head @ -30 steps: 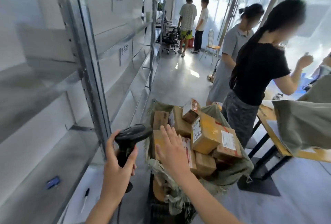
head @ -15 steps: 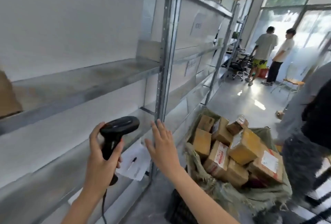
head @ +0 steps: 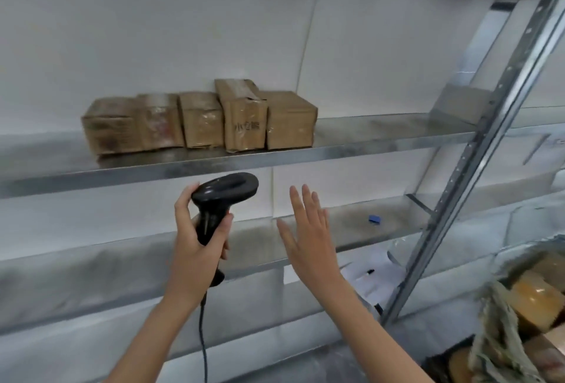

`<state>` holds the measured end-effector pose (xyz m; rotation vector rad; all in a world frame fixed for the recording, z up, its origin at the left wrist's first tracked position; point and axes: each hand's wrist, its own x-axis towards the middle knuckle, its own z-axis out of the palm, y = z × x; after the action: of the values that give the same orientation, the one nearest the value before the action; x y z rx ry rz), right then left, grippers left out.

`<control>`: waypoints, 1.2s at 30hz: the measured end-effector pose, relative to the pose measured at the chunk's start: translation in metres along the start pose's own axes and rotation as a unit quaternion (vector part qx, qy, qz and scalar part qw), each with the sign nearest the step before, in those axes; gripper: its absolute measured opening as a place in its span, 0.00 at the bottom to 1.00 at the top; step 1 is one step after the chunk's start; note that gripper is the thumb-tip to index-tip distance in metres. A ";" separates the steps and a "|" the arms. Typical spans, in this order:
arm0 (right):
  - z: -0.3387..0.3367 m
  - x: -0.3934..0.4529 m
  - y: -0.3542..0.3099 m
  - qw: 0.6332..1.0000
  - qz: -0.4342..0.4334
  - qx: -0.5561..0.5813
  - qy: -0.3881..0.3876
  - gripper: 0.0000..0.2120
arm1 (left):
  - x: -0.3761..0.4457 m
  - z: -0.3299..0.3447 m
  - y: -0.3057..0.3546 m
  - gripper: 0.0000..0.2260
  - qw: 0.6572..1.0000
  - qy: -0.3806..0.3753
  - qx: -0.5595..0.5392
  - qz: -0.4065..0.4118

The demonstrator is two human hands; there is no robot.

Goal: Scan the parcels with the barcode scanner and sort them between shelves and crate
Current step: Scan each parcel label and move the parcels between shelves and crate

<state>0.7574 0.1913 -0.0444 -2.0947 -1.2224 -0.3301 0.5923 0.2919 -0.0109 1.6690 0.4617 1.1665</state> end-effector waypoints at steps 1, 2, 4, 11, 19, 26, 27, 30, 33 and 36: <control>0.005 0.003 -0.016 1.000 -0.014 0.002 0.000 0.30 | 0.003 -0.015 0.003 0.28 1.000 0.014 0.005 0.006; 0.011 0.007 -0.033 1.000 -0.028 0.004 -0.002 0.30 | 0.006 -0.031 0.005 0.28 1.000 0.027 0.010 0.011; 0.025 0.016 -0.068 0.998 -0.055 0.005 -0.003 0.30 | 0.012 -0.064 0.010 0.28 0.998 0.055 0.012 0.021; 0.093 0.068 -0.198 0.993 -0.112 0.024 0.015 0.33 | 0.047 -0.186 0.022 0.28 0.991 0.125 0.004 0.056; 0.159 0.183 -0.300 0.988 -0.114 -0.088 0.046 0.37 | 0.106 -0.265 0.004 0.29 0.984 0.167 -0.049 0.045; 0.175 0.233 -0.309 0.970 -0.082 -0.227 -0.033 0.39 | 0.134 -0.287 -0.007 0.28 0.986 0.147 -0.076 0.031; 0.177 0.233 -0.308 0.971 -0.079 -0.221 -0.033 0.37 | 0.136 -0.289 -0.009 0.28 0.986 0.147 -0.078 0.031; 0.185 0.225 -0.311 0.974 -0.089 -0.208 -0.005 0.32 | 0.137 -0.293 -0.013 0.29 0.985 0.147 -0.084 0.025; 0.197 0.216 -0.310 0.969 -0.089 -0.215 0.080 0.29 | 0.134 -0.293 -0.017 0.29 0.985 0.143 -0.093 0.020; 0.200 0.211 -0.306 0.968 -0.099 -0.181 0.146 0.24 | 0.132 -0.291 -0.020 0.29 0.986 0.137 -0.097 0.017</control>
<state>0.5878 0.5661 0.0496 -2.1229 -1.2624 -0.9823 0.4071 0.5476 0.0419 1.3598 0.4749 1.4280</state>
